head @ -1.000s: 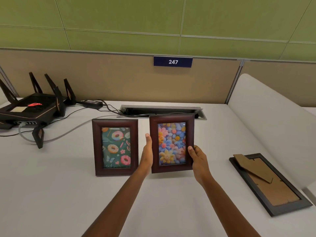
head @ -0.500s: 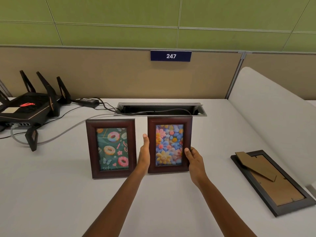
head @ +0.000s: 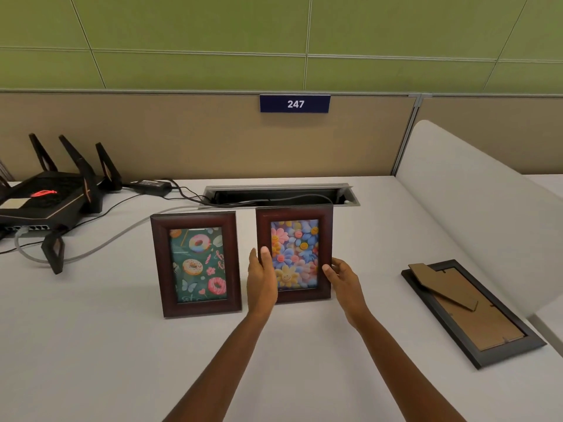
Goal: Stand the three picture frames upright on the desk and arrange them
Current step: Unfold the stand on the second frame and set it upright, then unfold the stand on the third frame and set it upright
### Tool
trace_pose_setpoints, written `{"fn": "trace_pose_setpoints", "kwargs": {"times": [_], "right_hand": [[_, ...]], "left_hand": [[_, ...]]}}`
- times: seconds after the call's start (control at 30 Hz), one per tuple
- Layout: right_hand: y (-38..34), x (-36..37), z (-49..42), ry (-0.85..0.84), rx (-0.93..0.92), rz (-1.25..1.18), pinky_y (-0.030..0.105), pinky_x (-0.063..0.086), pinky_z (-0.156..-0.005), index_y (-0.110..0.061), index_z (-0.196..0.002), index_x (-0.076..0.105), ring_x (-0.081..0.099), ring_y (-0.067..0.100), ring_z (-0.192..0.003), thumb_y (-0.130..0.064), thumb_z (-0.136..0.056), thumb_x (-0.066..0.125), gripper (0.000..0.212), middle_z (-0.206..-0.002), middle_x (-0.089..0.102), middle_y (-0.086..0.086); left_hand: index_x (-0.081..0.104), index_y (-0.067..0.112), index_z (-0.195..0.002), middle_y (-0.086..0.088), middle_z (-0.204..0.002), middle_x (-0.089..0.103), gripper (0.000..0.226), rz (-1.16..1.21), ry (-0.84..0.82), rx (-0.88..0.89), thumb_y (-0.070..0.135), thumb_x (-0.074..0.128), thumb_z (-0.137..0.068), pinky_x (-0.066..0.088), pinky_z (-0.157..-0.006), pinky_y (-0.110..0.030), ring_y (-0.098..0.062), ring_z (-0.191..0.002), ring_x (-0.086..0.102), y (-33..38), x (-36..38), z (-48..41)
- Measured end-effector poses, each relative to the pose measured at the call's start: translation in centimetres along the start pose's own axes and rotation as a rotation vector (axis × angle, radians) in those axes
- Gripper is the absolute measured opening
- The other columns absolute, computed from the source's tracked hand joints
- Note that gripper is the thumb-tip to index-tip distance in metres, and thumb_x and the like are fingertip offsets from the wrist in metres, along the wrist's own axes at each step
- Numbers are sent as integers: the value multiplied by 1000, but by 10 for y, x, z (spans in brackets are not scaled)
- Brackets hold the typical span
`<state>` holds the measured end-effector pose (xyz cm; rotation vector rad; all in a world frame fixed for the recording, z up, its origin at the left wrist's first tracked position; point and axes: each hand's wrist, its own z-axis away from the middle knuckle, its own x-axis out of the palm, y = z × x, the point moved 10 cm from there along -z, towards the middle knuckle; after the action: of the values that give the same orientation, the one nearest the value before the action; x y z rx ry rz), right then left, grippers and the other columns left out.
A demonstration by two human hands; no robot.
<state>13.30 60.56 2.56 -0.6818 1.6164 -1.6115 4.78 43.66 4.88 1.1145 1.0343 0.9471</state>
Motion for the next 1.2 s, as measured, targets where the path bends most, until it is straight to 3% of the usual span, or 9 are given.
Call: {"fn": "trace_pose_setpoints", "kwargs": {"times": [0.17,0.37,0.47,0.63,0.7,0.8,0.93,1.07,1.2], "right_hand": [[-4,-23,12,90,-57,135,27,39,-91,-9,-125,46,50,24,-119,-22,-91,49,37,-132,52,13],[-4,-54,22,168,-74,219,27,38,-91,-12,-124,48,51,25,-118,-25,-89,51,37,-131,53,13],[-7,-76,28,212,-102,281,29,38,-93,-11,-124,48,50,27,-120,-25,-89,51,38,-133,52,14],[-12,-129,35,290,-113,470,38,39,-99,-6,-123,50,49,29,-120,-27,-91,47,38,-131,51,17],[-16,-152,36,337,-132,560,33,41,-92,-5,-118,52,52,29,-113,-31,-90,45,38,-124,55,21],[-7,-191,41,418,-18,664,33,38,-87,-2,-121,49,48,33,-115,-20,-93,43,34,-127,51,21],[4,-233,48,442,74,894,44,41,-93,-2,-118,50,48,36,-113,-31,-89,38,42,-125,53,21],[14,-277,62,547,263,959,59,36,-100,1,-116,52,47,41,-115,-21,-89,45,35,-125,51,25],[30,-303,73,565,386,889,58,33,-104,1,-121,47,44,43,-118,-28,-90,46,42,-126,49,27]], "left_hand": [[-1,8,-145,-15,-156,3,72,-207,133,188,40,37,-94,21,-117,-45,-29,-144,6,11,5,25],[-9,19,-145,-10,-156,-5,75,-527,181,640,62,11,-88,13,-113,-36,-23,-143,0,37,36,66],[-12,23,-144,9,-154,-21,67,-629,95,766,56,14,-92,5,-116,-30,-9,-143,-14,36,63,78],[0,18,-145,-11,-155,12,64,-726,-117,762,54,10,-93,19,-106,-45,-17,-143,-5,29,116,89],[5,15,-146,-10,-154,-1,80,-717,-262,760,64,-2,-84,9,-111,-41,-22,-145,-5,26,139,99],[-3,11,-145,-8,-156,-12,105,-646,-611,491,76,-10,-63,-7,-113,-27,-20,-145,-9,7,175,114],[6,10,-146,-8,-157,4,66,-484,-817,74,48,22,-95,8,-118,-34,-21,-145,5,-4,212,135],[22,8,-143,-12,-152,27,62,-359,-870,-93,48,19,-95,24,-114,-38,-25,-138,27,2,240,150],[33,-2,-135,-11,-96,60,62,-186,-886,-238,45,21,-96,46,-76,-23,-16,-88,57,2,257,159]]}}
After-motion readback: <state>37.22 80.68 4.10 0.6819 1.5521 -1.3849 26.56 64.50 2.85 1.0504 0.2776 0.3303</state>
